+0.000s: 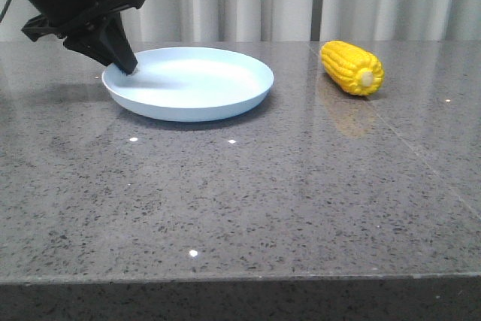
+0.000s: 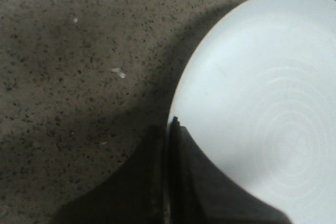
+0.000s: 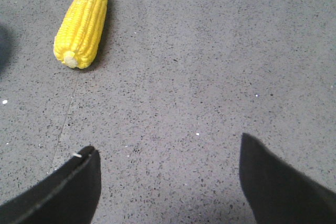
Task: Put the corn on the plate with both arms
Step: 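Move the plate toward the table center and lower it with the left gripper, then open the left gripper and raise it away from the plate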
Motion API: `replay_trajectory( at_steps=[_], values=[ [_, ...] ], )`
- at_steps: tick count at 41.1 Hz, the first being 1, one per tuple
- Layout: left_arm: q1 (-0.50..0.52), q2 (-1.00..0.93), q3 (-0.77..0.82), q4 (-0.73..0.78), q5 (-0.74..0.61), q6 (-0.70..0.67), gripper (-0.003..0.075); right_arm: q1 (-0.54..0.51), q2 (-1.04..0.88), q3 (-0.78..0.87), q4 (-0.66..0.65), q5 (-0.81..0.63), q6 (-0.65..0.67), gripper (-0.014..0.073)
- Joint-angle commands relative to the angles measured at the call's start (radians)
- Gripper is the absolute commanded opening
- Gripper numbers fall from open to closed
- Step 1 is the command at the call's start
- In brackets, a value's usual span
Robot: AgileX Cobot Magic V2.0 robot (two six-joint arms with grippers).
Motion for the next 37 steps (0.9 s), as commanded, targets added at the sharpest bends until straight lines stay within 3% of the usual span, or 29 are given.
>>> replay_trajectory(
  at_steps=[1, 4, 15, 20, 28, 37],
  values=[
    [-0.009, -0.05, -0.033, -0.032, -0.006, 0.0, -0.0015, -0.003, 0.006, -0.034, -0.008, -0.071, -0.01, 0.0572],
    [-0.009, -0.05, -0.033, -0.032, 0.011, 0.0, 0.0026, -0.003, 0.006, -0.034, -0.008, -0.071, -0.01, 0.0572],
    [-0.009, -0.05, -0.033, -0.032, 0.036, 0.0, 0.0318, -0.003, 0.006, -0.034, -0.008, -0.071, -0.01, 0.0572],
    [-0.005, -0.072, -0.039, -0.027, 0.028, 0.0, 0.0408, -0.003, 0.006, -0.034, -0.008, -0.073, -0.01, 0.0572],
    [-0.021, -0.187, -0.041, 0.022, 0.039, 0.0, 0.0425, -0.003, 0.006, -0.034, -0.008, -0.07, -0.01, 0.0572],
    [-0.142, -0.418, 0.044, 0.186, 0.016, -0.003, 0.0425, -0.003, 0.02, -0.061, -0.009, -0.041, -0.011, 0.0572]
  ],
)
